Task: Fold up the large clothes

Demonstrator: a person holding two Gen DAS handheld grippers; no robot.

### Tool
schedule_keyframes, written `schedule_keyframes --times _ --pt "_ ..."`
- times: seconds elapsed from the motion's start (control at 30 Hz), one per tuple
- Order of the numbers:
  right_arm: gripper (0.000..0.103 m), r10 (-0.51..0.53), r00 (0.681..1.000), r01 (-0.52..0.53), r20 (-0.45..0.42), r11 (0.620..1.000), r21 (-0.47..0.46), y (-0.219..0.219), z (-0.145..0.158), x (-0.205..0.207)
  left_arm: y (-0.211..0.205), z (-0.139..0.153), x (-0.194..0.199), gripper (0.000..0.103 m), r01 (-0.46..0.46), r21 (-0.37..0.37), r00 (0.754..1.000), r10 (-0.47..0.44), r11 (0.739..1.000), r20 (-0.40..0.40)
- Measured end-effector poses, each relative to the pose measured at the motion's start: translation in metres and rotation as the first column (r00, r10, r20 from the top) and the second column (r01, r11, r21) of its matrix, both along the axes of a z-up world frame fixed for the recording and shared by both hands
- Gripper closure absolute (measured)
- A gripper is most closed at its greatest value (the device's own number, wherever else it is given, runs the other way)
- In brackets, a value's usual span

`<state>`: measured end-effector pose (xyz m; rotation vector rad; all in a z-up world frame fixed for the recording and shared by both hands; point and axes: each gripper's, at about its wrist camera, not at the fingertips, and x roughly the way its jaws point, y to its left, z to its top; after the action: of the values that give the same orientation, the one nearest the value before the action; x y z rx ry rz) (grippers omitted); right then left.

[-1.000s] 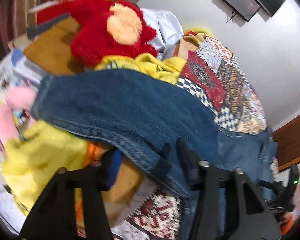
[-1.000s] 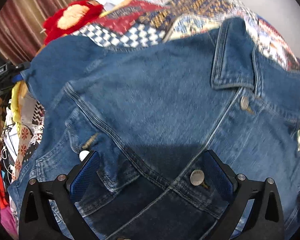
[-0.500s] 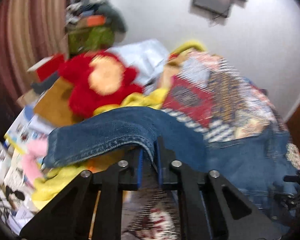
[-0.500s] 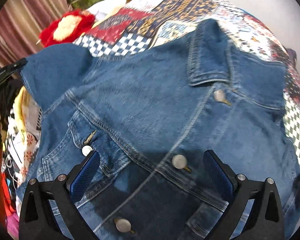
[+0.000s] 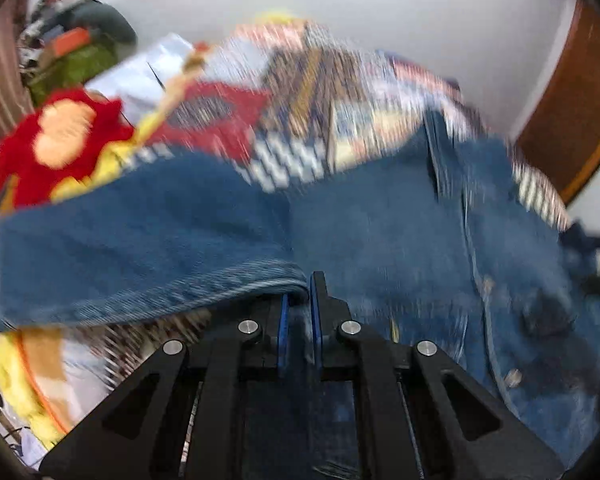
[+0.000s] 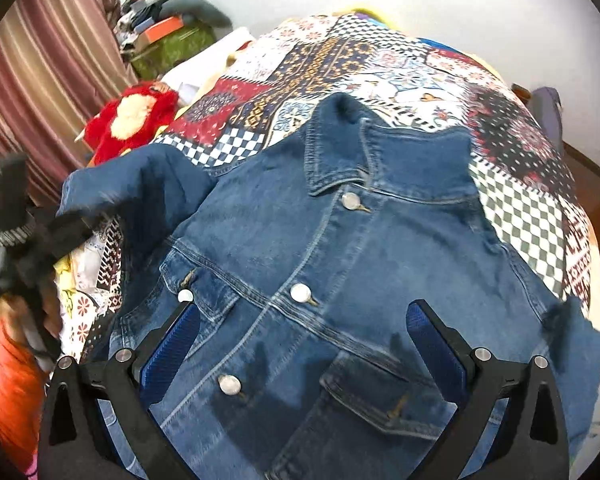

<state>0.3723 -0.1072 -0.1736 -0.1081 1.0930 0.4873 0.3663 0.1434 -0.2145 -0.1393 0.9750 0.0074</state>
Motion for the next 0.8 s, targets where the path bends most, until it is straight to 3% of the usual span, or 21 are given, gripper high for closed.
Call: schedule_keyframes --times 0.2,0.27,0.33,0.4,0.5,0.63,0.8 --pt "0.0 -0.043 0.999 0.043 -0.003 0.999 0.027 -0.027 0.0 -0.007 -0.016 -0.05 -0.009 0.092 0.021 -0.09 0.985 -0.036 0.996 -0.168" --pt "0.0 -0.053 0.999 0.053 -0.005 0.998 0.034 -0.033 0.0 -0.008 -0.015 -0.047 -0.015 0.082 0.006 -0.077 0.986 -0.019 0.997 -0.168" --pt "0.0 -0.06 0.998 0.061 -0.003 0.997 0.039 -0.037 0.0 -0.009 -0.007 -0.037 -0.023 0.056 -0.016 -0.091 0.989 0.003 0.996 -0.148" --pt "0.0 -0.066 0.998 0.066 -0.006 0.997 0.048 -0.038 0.001 -0.009 0.008 -0.023 -0.035 0.043 -0.055 -0.107 0.994 0.044 0.993 -0.099" --pt "0.0 -0.069 0.998 0.07 -0.013 0.996 0.057 -0.037 -0.001 -0.008 0.033 -0.006 -0.05 0.041 -0.114 -0.115 0.993 0.108 0.987 -0.052" --pt "0.0 -0.068 0.998 0.069 -0.016 0.996 0.056 -0.03 -0.004 -0.005 0.09 0.009 -0.067 0.032 -0.239 -0.133 0.97 0.241 0.962 -0.002" --pt "0.0 -0.062 0.998 0.063 -0.024 0.997 0.045 -0.018 -0.011 0.001 0.16 0.003 -0.077 0.032 -0.385 -0.189 0.921 0.389 0.903 -0.018"
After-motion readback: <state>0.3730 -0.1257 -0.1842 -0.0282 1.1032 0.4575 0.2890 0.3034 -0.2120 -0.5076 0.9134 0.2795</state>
